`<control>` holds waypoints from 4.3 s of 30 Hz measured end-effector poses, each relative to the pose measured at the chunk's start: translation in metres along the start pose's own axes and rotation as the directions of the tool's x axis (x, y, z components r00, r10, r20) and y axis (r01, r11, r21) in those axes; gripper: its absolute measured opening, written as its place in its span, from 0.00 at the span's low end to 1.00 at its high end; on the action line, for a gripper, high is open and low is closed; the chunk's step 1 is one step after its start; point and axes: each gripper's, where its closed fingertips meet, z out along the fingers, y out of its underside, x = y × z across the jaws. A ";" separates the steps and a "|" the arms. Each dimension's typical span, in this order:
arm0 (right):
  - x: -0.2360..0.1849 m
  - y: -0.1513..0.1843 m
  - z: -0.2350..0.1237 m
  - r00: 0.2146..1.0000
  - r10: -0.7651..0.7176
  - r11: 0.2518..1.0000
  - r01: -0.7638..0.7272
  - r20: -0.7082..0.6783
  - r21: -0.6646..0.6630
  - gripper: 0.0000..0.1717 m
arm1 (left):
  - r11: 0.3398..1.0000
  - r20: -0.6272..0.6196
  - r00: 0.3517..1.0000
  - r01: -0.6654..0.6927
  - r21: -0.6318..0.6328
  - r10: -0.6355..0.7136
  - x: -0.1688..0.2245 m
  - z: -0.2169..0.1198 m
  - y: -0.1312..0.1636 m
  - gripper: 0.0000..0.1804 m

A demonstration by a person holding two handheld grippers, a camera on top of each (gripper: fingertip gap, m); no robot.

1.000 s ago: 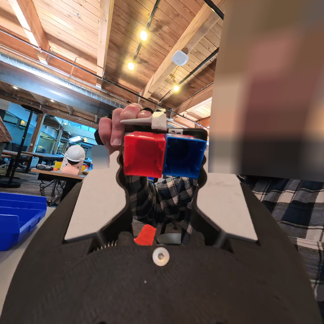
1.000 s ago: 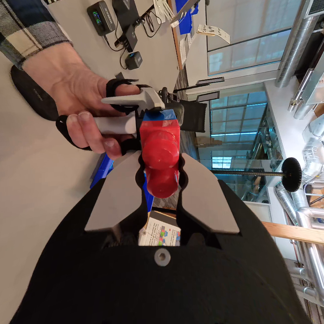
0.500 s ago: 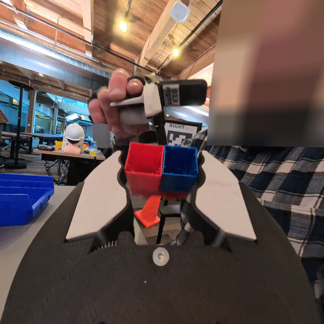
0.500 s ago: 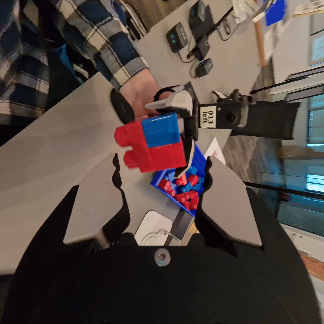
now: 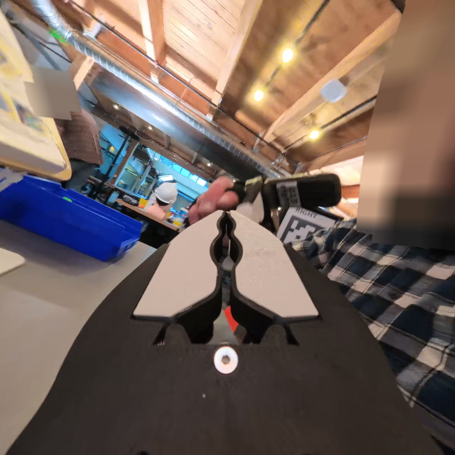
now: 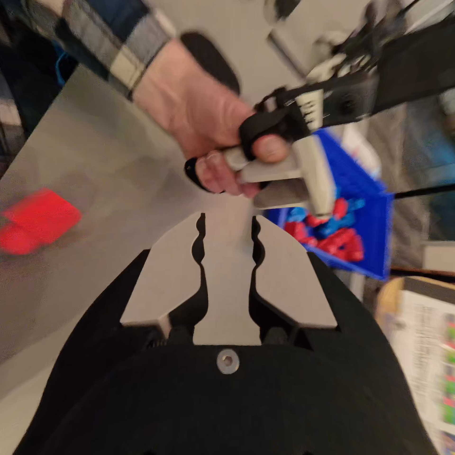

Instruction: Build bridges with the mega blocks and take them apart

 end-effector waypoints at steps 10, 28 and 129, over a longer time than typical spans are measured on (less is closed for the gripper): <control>-0.016 0.065 -0.010 0.917 0.393 0.857 -0.390 0.061 0.338 0.07 | 0.997 0.076 0.997 0.007 -0.077 -0.001 -0.017 0.005 0.030 0.00; -0.060 0.156 -0.016 0.768 0.638 0.767 -0.640 0.054 0.040 0.28 | 0.928 0.040 0.991 0.133 -0.348 -0.128 -0.030 0.035 0.108 0.05; -0.765 0.141 -0.486 -0.353 0.140 0.419 -0.825 -0.925 0.378 0.00 | 0.241 -0.050 0.967 -0.112 -0.964 0.249 -0.057 0.125 0.299 0.00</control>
